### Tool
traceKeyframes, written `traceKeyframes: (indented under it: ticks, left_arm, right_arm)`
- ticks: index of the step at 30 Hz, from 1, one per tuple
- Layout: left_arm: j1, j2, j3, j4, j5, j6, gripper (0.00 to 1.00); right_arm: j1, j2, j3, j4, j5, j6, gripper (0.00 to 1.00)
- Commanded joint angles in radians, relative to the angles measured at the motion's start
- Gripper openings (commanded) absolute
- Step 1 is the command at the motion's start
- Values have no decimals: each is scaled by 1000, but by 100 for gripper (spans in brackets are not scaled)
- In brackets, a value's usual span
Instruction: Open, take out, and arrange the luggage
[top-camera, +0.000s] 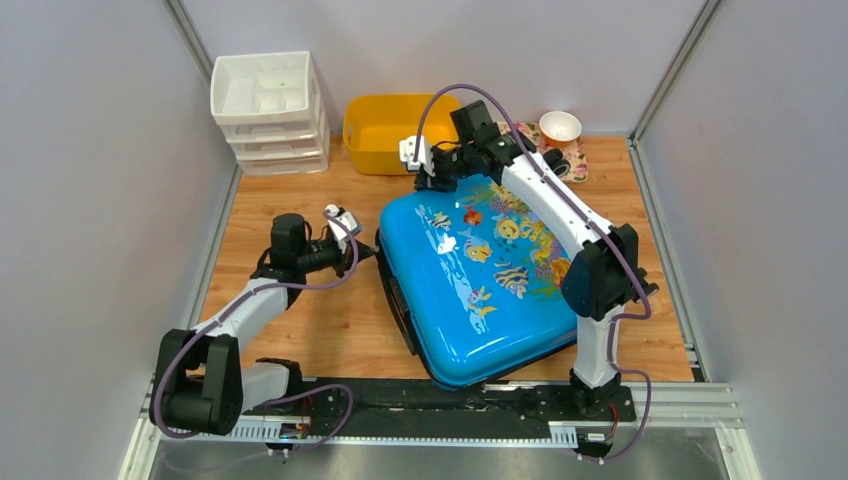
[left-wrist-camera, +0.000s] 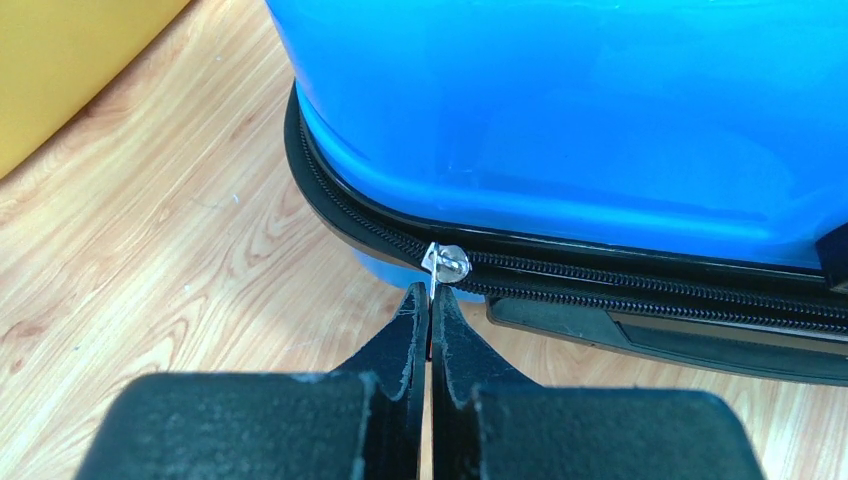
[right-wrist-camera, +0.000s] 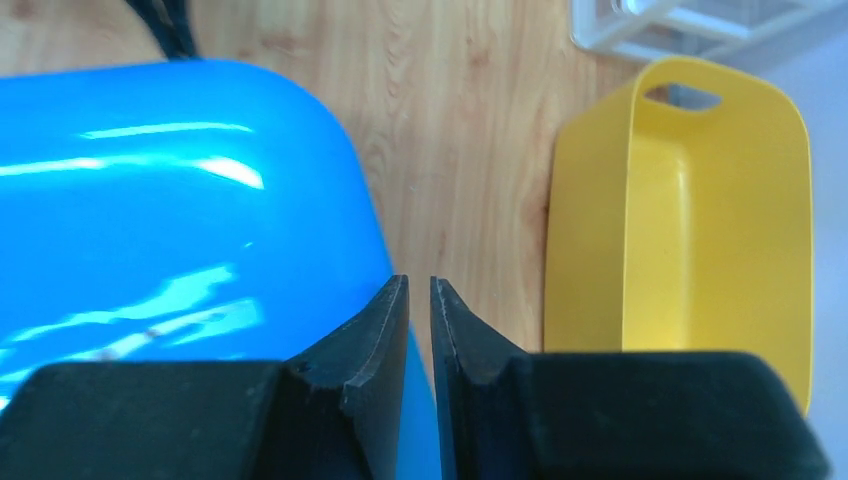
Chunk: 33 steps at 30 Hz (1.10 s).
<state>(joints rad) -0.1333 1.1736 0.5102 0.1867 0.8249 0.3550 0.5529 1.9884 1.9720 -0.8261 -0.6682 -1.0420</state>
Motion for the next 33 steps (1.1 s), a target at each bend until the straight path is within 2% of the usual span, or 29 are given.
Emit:
traceKeyframes:
  ticks: [1,7,10,11,14,15,18,20,23,28,31,33]
  left_arm:
    - [90,56,91,290,-118,93,0]
    - [124,188,195,338,5,73,0]
    - [124,149,148,336,98,104,0]
    - [124,130,131,332,118,122,0]
    - [124,45,65,300,187,168,0]
    - [120,25,50,287,210,180,0]
    - [107,-55,10,228,246,229,0]
    - [94,-121,-10,200,253,233,0]
    - [43,-216,-21,180,272,208,0]
    - [-63,-340,5,125,275,107,0]
    - [-80,-370,13,62,240,95,0]
    - [-68,-342,34,-40,189,120,0]
  right_arm:
    - [39,24,-90,-450,-97,17,22]
    - [44,27,-70,-478,-113,46,22]
    - [-5,15,9,-420,-122,248,30]
    - [-51,1,37,-397,-119,407,37]
    - [-149,-54,56,-222,34,704,58]
    - [-175,-95,48,-167,133,820,60]
    - [-281,-154,-4,-111,245,951,63]
    - [-349,-160,-1,-129,255,952,64]
    - [-372,-164,22,-202,248,884,64]
    - [-361,-221,-35,-186,99,847,64]
    - [-347,-217,-21,-192,90,827,64]
    - [-343,-198,11,-275,18,771,64]
